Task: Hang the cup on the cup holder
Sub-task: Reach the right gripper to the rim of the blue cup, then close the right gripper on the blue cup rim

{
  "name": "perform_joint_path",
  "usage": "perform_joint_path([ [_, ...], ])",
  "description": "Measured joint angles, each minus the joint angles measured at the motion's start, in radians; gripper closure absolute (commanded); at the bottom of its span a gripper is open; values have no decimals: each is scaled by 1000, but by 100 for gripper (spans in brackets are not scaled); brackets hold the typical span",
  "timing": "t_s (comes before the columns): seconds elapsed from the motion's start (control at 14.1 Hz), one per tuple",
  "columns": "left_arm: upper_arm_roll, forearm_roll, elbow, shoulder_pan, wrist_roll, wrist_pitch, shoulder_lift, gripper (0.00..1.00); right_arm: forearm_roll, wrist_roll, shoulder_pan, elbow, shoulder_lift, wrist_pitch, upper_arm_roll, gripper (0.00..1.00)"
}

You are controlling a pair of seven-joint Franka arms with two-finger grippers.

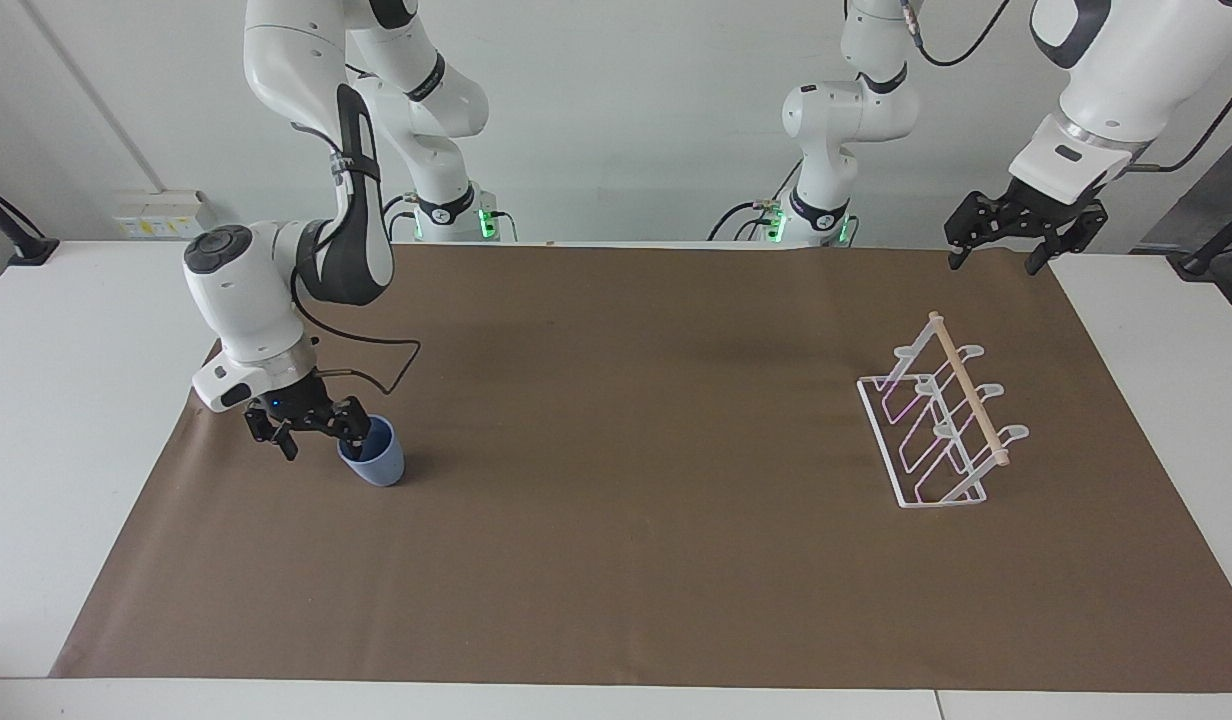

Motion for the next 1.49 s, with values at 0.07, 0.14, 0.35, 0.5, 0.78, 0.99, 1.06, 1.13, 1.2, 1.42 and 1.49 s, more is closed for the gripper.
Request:
perform_joint_path([
  [0.07,0,0,0,0,0,0,0,0,0,2,0,-3,8,2,0,0],
  [0.14,0,0,0,0,0,0,0,0,0,2,0,-5,12,2,0,1],
  [0.35,0,0,0,0,0,0,0,0,0,3,0,-5,13,2,0,9],
  [0.5,0,0,0,0,0,0,0,0,0,3,0,-3,11,-9,0,17],
  [0.78,0,0,0,0,0,0,0,0,1,4,0,11,-22,-85,0,21],
  [0.99,0,0,0,0,0,0,0,0,1,4,0,14,-47,-110,0,26],
  [1.06,0,0,0,0,0,0,0,0,1,4,0,14,-49,-110,0,26],
  [1.13,0,0,0,0,0,0,0,0,1,5,0,14,-49,-110,0,26],
  [1.2,0,0,0,0,0,0,0,0,1,5,0,13,-49,-110,0,26],
  [1.42,0,0,0,0,0,0,0,0,1,12,0,12,-49,-110,0,26],
  [1.49,0,0,0,0,0,0,0,0,1,25,0,10,-49,-110,0,26],
])
